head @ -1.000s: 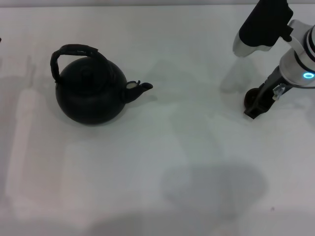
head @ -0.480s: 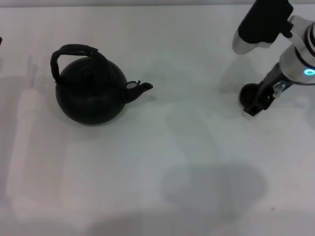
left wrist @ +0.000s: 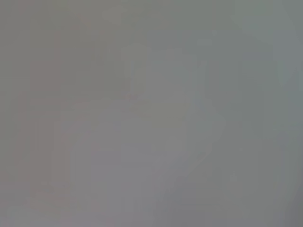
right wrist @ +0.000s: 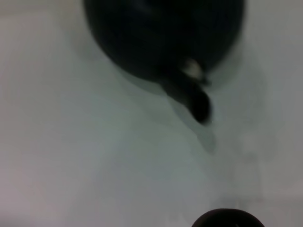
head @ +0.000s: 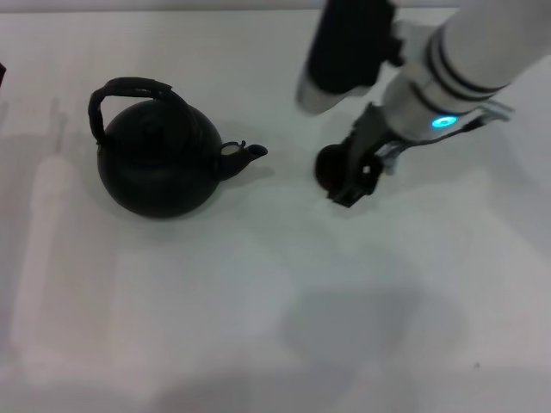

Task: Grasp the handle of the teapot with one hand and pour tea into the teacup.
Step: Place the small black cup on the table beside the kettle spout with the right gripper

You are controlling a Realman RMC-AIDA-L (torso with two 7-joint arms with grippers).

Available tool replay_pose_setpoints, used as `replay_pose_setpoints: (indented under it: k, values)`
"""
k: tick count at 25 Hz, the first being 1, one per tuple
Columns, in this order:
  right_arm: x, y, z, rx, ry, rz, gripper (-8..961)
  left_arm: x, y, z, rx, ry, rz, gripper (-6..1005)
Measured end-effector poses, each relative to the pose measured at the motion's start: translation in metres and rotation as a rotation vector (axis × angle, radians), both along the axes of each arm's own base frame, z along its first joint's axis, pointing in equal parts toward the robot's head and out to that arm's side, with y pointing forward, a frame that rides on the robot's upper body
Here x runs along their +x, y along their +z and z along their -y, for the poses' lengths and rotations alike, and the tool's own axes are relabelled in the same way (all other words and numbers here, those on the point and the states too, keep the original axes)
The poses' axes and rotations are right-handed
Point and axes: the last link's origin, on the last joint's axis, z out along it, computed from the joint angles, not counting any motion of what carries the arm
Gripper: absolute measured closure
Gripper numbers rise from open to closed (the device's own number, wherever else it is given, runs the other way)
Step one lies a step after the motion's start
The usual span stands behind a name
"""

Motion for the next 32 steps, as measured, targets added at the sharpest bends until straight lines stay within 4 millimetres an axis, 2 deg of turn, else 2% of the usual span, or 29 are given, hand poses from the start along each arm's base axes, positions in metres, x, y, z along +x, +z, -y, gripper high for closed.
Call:
replay_pose_setpoints:
  k: [1,5,11,32]
  values:
    - [-0.009,-0.010,0.004,-0.028,0.046,0.014,210,0.000,0.000,0.000,-0.001,0.000,0.000,227]
    - [-0.016,-0.022,0.012,-0.066,0.073,0.034,206,0.000,-0.001,0.002,-0.002,0.002,0.003,226]
    - [-0.014,-0.032,0.019,-0.106,0.078,0.049,201,-0.001,-0.002,0.002,-0.003,0.004,0.004,226]
    - [-0.011,-0.048,0.025,-0.123,0.129,0.071,182,0.001,-0.001,0.000,-0.002,-0.002,0.002,227]
